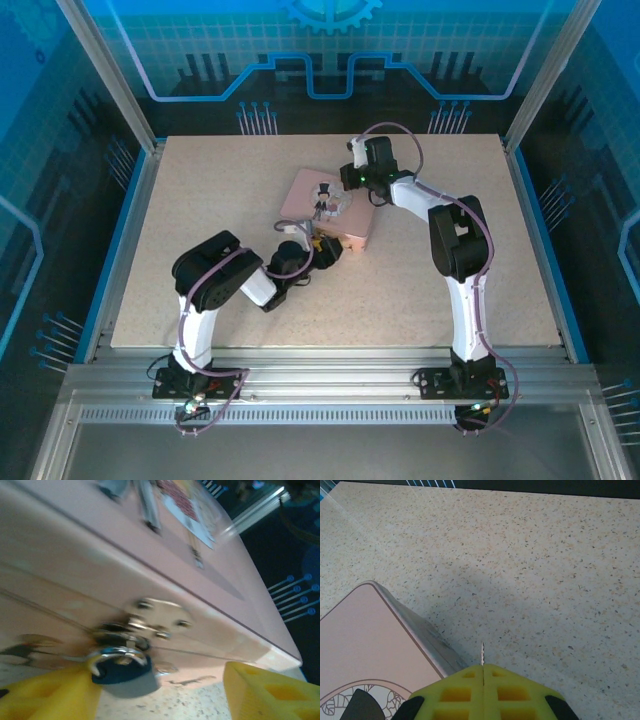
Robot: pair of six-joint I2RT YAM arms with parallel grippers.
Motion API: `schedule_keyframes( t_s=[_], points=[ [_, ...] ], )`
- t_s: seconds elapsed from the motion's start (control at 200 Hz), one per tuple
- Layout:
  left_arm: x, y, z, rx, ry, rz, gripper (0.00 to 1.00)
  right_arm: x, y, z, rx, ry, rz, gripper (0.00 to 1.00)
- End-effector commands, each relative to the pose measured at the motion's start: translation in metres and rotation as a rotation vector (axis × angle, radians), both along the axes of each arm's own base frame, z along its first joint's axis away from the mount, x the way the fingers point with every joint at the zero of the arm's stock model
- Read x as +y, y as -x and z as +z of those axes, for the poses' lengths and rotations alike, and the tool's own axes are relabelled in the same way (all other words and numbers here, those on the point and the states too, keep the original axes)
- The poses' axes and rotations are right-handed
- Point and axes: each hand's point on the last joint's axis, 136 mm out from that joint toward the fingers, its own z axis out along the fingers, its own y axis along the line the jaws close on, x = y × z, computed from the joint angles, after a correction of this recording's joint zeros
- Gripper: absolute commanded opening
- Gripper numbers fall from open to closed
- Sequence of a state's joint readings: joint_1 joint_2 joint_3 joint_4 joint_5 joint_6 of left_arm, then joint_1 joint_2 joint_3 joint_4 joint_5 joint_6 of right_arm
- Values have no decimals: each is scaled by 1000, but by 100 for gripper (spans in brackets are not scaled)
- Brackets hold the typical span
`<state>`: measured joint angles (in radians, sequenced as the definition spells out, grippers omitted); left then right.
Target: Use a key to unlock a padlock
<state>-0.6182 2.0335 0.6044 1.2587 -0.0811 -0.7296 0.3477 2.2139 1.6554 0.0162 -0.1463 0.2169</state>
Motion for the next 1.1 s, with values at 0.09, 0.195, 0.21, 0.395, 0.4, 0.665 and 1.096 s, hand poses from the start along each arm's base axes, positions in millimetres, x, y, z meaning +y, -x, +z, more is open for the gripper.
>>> schedule_keyframes(
  t_s=[0.09,0.195,0.21,0.395,0.4,0.665,1.096],
  points=[
    [19,-6,3,38,62,-43,66,5,25,-27,114,28,27,0],
    [8,-6,4,63,85,-136,66,5,26,-29,116,30,26,0],
    [6,-6,4,67,86,-150,66,5,25,-28,115,29,25,0],
    [-5,-6,2,74,116,-222,60,10,28,-30,117,35,36,0],
    [-5,-6,3,72,118,-223,59,10,28,-30,117,35,36,0],
    [-15,-1,15,27,198,-311,48,10,29,-33,121,42,37,0],
    [-18,3,10,52,217,-306,56,11,34,-37,127,40,36,0]
  ],
)
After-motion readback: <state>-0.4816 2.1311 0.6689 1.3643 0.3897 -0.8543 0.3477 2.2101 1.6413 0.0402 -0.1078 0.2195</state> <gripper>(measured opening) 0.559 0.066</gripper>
